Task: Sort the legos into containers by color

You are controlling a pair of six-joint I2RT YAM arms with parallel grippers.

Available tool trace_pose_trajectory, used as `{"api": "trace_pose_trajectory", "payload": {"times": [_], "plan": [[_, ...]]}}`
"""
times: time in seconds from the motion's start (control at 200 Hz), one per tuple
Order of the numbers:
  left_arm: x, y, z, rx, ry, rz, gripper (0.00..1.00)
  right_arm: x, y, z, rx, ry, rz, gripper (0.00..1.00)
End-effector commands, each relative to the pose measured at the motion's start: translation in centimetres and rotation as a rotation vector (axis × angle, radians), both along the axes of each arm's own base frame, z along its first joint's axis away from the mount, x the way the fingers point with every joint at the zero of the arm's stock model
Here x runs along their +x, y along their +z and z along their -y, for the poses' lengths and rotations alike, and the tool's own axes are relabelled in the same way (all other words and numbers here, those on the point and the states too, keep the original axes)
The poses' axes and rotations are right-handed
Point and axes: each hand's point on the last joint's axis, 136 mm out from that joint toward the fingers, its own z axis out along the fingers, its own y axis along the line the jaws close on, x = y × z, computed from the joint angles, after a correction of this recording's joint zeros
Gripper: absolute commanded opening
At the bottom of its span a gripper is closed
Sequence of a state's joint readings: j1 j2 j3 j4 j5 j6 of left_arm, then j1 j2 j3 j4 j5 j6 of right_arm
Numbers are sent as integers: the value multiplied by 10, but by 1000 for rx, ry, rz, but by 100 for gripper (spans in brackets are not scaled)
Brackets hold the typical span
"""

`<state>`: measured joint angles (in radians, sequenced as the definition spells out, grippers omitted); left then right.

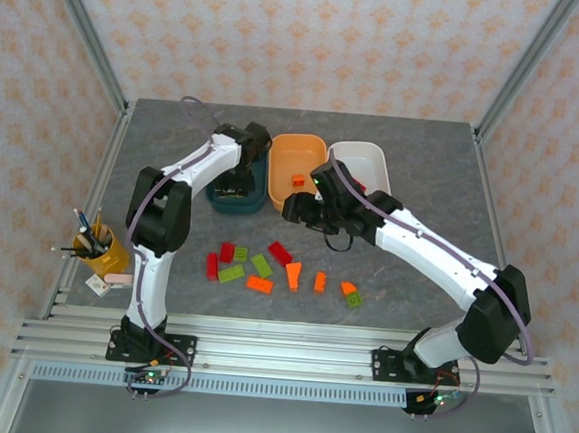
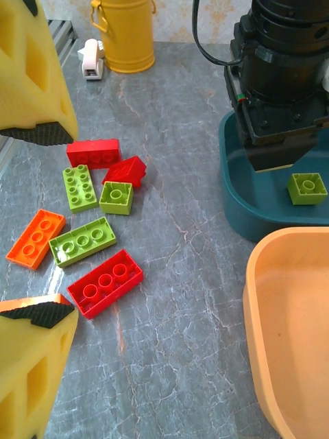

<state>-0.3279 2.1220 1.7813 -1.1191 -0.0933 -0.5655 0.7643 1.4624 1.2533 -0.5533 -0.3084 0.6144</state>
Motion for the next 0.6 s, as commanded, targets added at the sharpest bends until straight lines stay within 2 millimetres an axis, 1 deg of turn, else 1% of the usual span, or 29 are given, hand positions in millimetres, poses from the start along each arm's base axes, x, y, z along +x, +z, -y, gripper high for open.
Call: {"api": "trace_pose_trajectory", "payload": {"times": [0.0,0.14,0.235,0.34,0.4,0.47,0.545,0.595], "plan": [[0,-3,-16,77,-38,-40,32,3,11,-5,41,-14,16,64],[2,-14,-19,98,-44,-73,34,0,6,1,27,-26,7,64],[3,-18,-18,98,-44,-80,39,1,8,5,20,-38,11,65],[5,-18,-16,92,-42,-79,48,1,10,10,9,-44,19,65],[7,-13,-16,92,-40,-68,51,1,12,13,1,-46,24,65],[11,-2,-15,85,-39,-44,53,1,14,18,-17,-44,33,65],[15,16,-12,71,-40,-4,55,-1,16,23,-42,-35,47,65],[17,31,-9,55,-36,30,57,-3,15,26,-69,-17,54,65]]}}
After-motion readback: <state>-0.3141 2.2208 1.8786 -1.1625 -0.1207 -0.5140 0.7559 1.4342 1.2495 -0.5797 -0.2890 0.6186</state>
